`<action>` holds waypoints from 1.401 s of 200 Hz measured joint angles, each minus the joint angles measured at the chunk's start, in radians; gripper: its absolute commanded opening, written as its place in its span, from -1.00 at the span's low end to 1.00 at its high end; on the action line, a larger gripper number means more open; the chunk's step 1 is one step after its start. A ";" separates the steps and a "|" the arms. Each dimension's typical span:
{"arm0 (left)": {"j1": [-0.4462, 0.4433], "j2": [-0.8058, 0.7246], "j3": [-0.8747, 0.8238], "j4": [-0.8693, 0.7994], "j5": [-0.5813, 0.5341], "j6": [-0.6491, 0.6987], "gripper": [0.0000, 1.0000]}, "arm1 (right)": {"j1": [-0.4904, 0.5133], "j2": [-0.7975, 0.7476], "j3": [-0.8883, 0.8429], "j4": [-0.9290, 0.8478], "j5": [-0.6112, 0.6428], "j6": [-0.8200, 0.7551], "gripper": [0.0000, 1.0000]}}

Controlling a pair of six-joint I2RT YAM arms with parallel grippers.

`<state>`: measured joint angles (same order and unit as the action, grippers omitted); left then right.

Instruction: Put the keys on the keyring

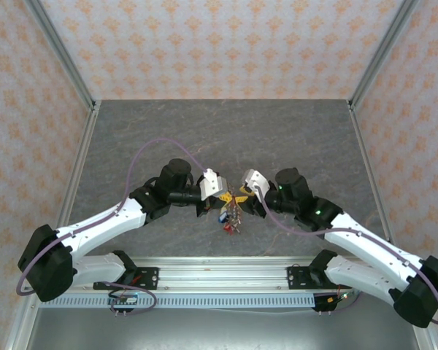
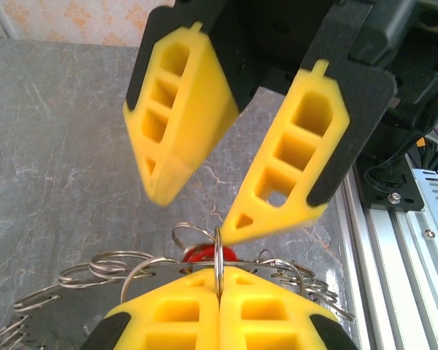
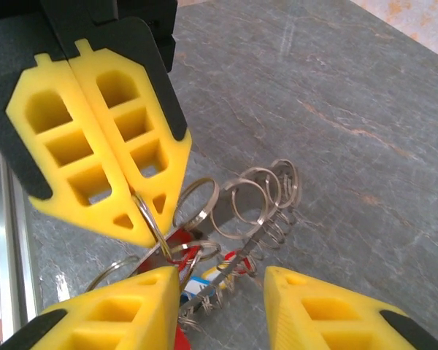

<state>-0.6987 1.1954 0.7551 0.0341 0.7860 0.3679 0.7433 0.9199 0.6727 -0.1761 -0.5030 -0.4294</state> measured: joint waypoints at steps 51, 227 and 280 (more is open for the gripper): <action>0.006 0.000 0.000 -0.010 -0.012 0.000 -1.00 | -0.005 0.040 -0.016 0.055 -0.039 0.011 -0.51; 0.005 0.000 0.001 -0.044 -0.009 0.026 -1.00 | -0.007 0.039 -0.022 0.070 0.009 0.026 -0.55; 0.005 0.000 0.021 -0.129 -0.047 0.085 -1.00 | -0.008 -0.066 -0.048 0.044 0.120 0.002 -0.54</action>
<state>-0.6941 1.1957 0.7761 -0.0944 0.7395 0.4534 0.7357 0.8543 0.6247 -0.1322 -0.3832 -0.4271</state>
